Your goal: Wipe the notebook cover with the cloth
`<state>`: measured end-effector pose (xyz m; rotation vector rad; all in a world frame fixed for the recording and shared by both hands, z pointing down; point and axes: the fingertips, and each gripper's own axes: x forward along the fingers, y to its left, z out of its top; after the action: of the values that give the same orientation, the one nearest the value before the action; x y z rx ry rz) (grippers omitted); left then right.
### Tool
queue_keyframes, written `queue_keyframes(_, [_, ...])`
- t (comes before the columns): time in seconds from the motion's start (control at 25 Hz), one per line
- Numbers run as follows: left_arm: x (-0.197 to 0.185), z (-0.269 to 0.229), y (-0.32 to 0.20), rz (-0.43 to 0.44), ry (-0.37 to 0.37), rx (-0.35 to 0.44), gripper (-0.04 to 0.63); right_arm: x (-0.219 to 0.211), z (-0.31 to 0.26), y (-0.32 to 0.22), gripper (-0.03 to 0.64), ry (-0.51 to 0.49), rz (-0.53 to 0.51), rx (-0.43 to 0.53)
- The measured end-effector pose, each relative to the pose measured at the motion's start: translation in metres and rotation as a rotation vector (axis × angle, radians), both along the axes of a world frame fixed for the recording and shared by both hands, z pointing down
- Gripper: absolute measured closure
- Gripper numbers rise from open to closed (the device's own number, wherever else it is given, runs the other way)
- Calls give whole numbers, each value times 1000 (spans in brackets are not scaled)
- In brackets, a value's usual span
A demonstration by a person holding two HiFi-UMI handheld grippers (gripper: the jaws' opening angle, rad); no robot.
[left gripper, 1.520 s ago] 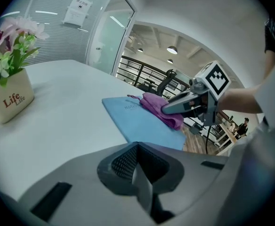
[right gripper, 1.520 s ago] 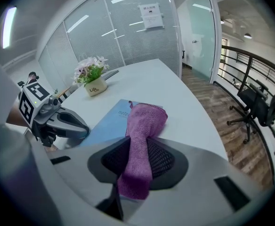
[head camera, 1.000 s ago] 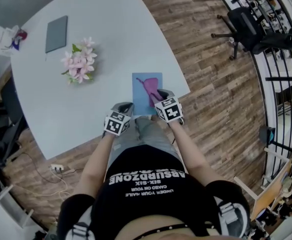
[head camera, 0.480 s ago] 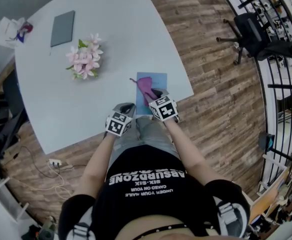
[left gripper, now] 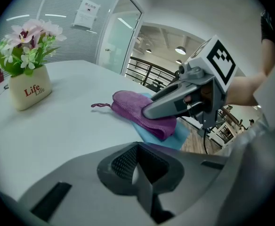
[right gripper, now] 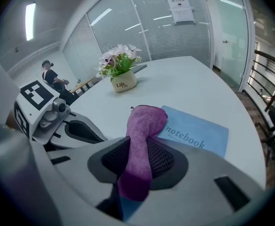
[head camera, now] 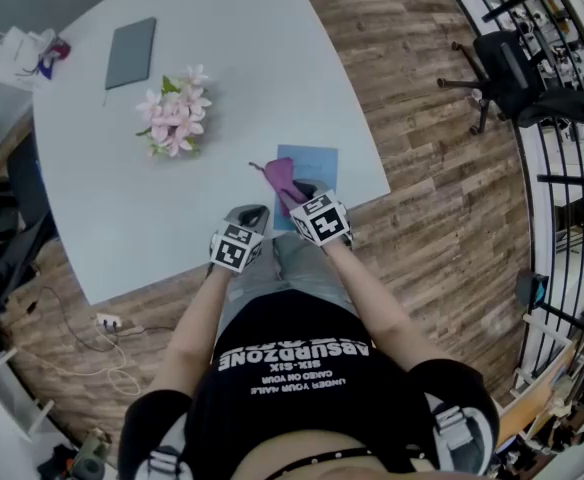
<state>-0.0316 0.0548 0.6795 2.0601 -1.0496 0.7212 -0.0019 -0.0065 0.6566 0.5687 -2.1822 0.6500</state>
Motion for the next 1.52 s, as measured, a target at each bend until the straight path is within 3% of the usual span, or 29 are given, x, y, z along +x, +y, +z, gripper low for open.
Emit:
queue_keyframes(0.16, [-2, 3, 0, 4, -34, -10, 580, -9, -1, 11, 500, -13, -27, -13])
queue_keyframes(0.52, [-3, 4, -1, -11, -28, -11, 580, -9, 1, 42, 500, -31, -75, -46])
queue_keyframes(0.68, [-10, 3, -4, -52, -13, -15, 580, -6, 1, 52, 500, -45, -73, -61])
queue_keyframes(0.88, [-11, 9, 0, -16, -23, -26, 580, -3, 2, 63, 500, -48, -82, -72])
queue_keyframes(1.52, [-12, 6, 0, -27, -13, -37, 580, -1, 1, 74, 500, -70, -49, -116])
